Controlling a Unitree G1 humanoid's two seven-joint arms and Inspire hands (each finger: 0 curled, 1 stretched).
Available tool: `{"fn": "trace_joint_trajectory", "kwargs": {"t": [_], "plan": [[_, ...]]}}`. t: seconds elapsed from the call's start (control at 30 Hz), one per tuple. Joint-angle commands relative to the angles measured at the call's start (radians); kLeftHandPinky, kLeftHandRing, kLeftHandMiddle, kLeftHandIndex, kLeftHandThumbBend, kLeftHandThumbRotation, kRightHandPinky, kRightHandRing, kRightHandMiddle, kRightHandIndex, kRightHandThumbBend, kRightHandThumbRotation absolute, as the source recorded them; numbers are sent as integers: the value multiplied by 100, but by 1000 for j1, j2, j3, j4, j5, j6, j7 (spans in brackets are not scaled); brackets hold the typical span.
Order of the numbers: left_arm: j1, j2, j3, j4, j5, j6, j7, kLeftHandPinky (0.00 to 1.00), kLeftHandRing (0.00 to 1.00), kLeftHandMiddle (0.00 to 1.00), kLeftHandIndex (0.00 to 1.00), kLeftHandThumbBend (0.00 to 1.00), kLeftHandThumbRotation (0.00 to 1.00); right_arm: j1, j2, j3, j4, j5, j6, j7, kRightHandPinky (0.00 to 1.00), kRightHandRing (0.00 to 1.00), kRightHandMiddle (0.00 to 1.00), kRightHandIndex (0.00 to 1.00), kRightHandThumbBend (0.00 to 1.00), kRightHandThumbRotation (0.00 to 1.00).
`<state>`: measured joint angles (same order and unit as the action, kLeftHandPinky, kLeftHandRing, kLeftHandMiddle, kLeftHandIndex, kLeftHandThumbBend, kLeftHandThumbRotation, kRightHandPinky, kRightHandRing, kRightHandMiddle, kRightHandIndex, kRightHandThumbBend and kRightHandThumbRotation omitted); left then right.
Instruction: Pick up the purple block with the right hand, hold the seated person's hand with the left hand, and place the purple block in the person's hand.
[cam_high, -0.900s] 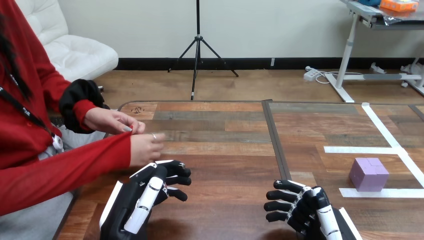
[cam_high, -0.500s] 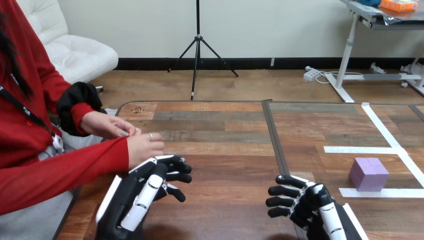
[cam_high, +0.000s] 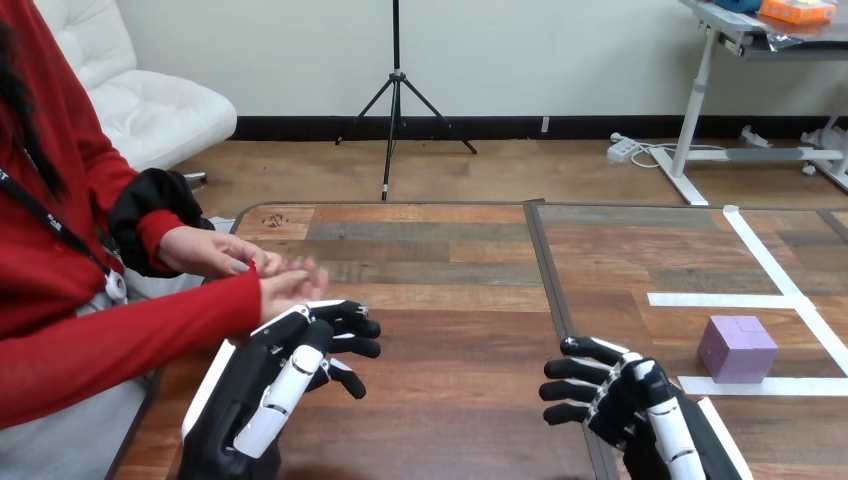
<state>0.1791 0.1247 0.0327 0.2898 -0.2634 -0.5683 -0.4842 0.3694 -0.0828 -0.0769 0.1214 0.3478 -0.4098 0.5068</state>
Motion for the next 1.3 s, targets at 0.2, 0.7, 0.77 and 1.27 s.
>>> {"fn": "trace_joint_trajectory", "kwargs": {"t": [0.2, 0.7, 0.77, 1.27], "plan": [[-18, 1, -15, -92, 14, 1, 5, 42, 62, 65, 63, 57, 74, -55, -26, -13, -54, -21, 5, -22, 57, 65, 67, 70, 63, 82], [-26, -6, -20, -124, 6, -2, 7, 43, 60, 63, 61, 58, 76, -192, -106, -80, 18, -158, -25, -150, 63, 69, 71, 71, 66, 79], [-27, -7, -20, -127, 7, 0, 8, 43, 60, 63, 61, 56, 76, -215, -120, -89, 41, -184, -42, -168, 64, 70, 71, 72, 64, 79], [-39, -7, -19, -110, -4, -7, -4, 41, 59, 62, 59, 52, 77, -373, -253, -137, 176, -388, -52, -352, 67, 73, 74, 74, 61, 76]]}}
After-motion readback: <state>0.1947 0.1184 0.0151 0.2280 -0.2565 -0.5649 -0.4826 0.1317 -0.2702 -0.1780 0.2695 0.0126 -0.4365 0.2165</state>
